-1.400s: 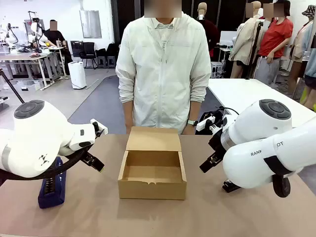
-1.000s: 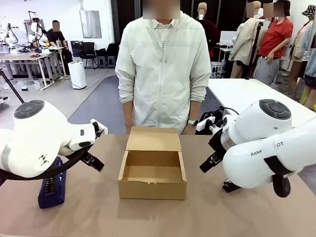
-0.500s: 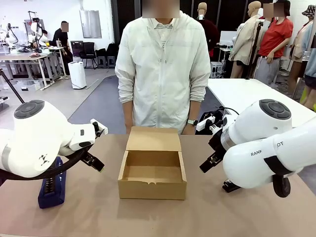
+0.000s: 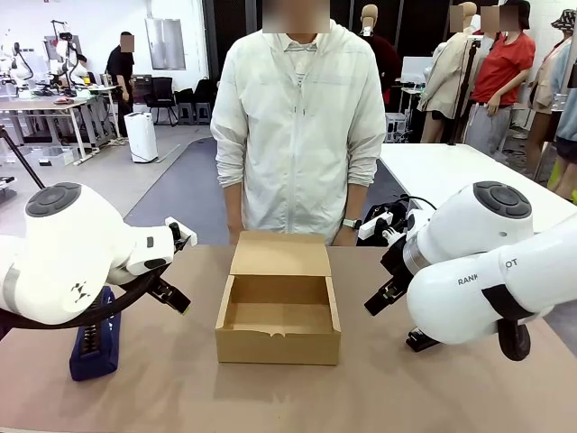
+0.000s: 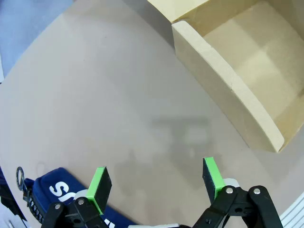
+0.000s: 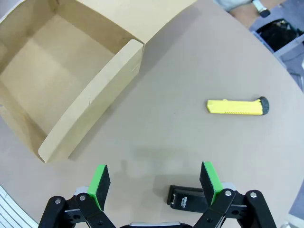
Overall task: Pack the items into the box.
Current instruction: Pick up the item specified by the human and place it in the Mailer Box.
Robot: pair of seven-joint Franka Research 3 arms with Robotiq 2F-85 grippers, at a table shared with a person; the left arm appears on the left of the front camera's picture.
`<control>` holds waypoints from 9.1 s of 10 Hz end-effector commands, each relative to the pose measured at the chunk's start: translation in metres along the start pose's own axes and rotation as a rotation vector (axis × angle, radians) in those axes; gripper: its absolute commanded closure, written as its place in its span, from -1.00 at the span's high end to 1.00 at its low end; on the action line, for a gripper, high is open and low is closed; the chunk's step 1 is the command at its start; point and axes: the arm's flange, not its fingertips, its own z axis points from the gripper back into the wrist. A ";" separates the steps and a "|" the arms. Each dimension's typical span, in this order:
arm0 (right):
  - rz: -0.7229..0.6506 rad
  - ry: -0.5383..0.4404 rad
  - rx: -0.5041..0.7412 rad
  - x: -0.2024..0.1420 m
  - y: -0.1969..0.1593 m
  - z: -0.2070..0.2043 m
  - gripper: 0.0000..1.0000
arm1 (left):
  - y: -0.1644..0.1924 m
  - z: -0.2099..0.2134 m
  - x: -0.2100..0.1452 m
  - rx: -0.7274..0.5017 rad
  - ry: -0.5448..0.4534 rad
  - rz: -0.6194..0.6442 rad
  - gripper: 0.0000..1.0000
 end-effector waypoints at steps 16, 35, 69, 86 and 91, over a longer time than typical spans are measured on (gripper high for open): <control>-0.494 -0.039 0.156 -0.003 -0.048 0.128 1.00 | 0.036 0.126 0.013 -0.391 0.150 0.261 1.00; -1.304 -0.625 0.688 -0.295 -0.227 0.307 1.00 | 0.194 0.261 -0.174 -0.618 -0.230 0.956 1.00; -1.304 -0.625 0.688 -0.295 -0.227 0.307 1.00 | 0.139 -0.049 -0.051 0.034 0.569 0.922 -1.00; -1.304 -0.625 0.688 -0.295 -0.227 0.307 1.00 | 0.094 0.198 0.070 -0.237 0.387 -0.002 -1.00; -1.304 -0.625 0.688 -0.295 -0.227 0.307 1.00 | -0.081 0.077 0.228 -0.283 0.365 -1.173 -1.00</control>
